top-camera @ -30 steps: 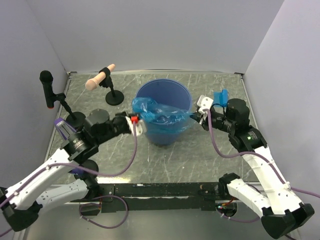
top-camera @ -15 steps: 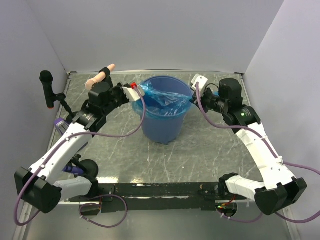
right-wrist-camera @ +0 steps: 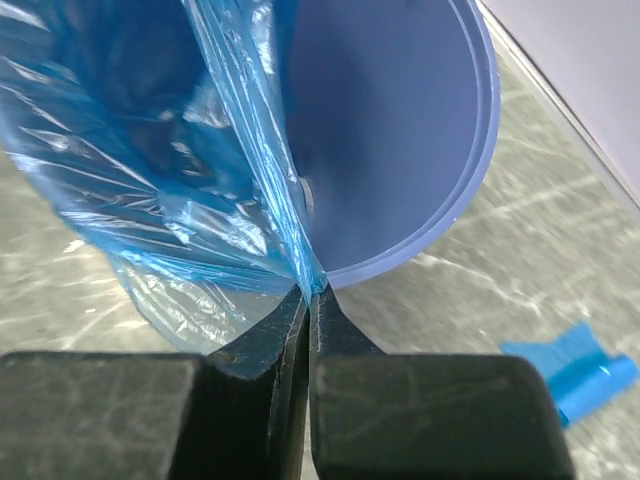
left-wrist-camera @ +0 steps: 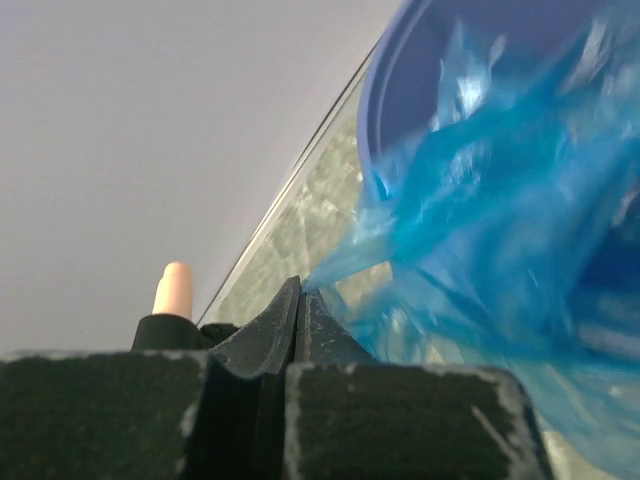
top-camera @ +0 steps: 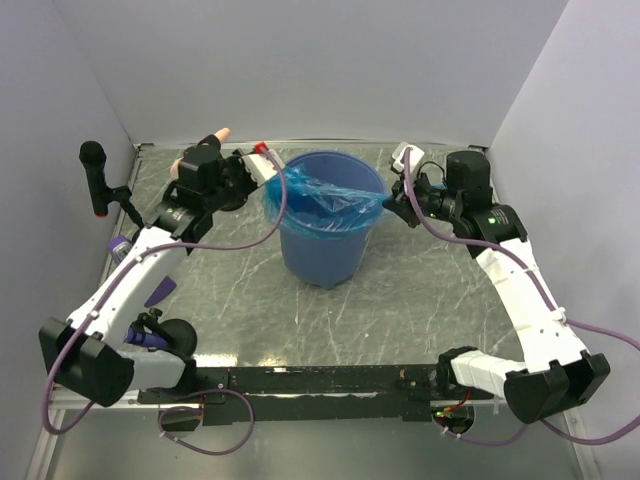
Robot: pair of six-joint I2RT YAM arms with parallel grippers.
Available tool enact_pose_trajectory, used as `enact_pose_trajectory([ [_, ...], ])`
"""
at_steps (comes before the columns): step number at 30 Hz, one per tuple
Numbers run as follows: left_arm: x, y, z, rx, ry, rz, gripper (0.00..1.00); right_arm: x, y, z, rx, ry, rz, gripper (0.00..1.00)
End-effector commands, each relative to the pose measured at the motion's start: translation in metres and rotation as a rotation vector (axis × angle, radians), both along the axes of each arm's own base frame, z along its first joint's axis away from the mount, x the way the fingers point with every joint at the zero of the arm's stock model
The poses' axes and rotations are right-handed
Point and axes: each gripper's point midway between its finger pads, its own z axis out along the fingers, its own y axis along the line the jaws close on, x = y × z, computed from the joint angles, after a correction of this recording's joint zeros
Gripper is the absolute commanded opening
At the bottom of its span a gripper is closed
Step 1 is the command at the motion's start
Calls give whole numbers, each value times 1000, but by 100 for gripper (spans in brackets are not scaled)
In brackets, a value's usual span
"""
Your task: Put the trash bags into the trash bin
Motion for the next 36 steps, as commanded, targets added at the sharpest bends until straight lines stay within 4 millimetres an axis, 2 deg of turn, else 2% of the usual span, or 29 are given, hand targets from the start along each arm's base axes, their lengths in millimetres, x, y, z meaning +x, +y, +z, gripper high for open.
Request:
enact_pose_trajectory([
  [1, -50, -18, 71, -138, -54, -195, 1, -31, 13, 45, 100, -71, 112, 6],
  [5, -54, -22, 79, -177, -42, -206, 1, -30, 16, 55, 141, -75, 109, 7],
  [11, -26, -31, 88, -197, -84, -191, 1, -2, 10, 58, 179, -43, 5, 7],
  [14, -9, -40, 86, -209, -55, -190, 1, 5, 8, 60, 169, -32, -13, 12],
  [16, -6, -43, 89, -232, -36, -187, 1, 2, 9, 60, 168, -21, 2, 17],
  [21, -25, -43, 101, -317, 3, -202, 2, -36, 20, 61, 200, -4, 143, 45],
  [22, -32, -42, 103, -333, 17, -209, 8, -41, 21, 61, 208, -5, 158, 48],
  [25, -51, -39, 113, -378, 24, -224, 49, -43, 24, 63, 222, -14, 178, 55],
  [26, -55, -38, 116, -395, 25, -223, 59, -41, 24, 63, 220, -14, 172, 57],
  [27, -61, -37, 121, -420, 28, -225, 64, -37, 24, 62, 217, -10, 165, 58],
  [29, -66, -35, 123, -467, 72, -204, 72, -29, 24, 61, 206, -16, 161, 59],
  [32, -64, -29, 119, -577, 178, -105, 74, -23, 29, 63, 207, -8, 195, 61],
  [36, -78, -31, 85, -627, 376, -47, 75, -5, 33, 60, 185, -2, 165, 61],
])
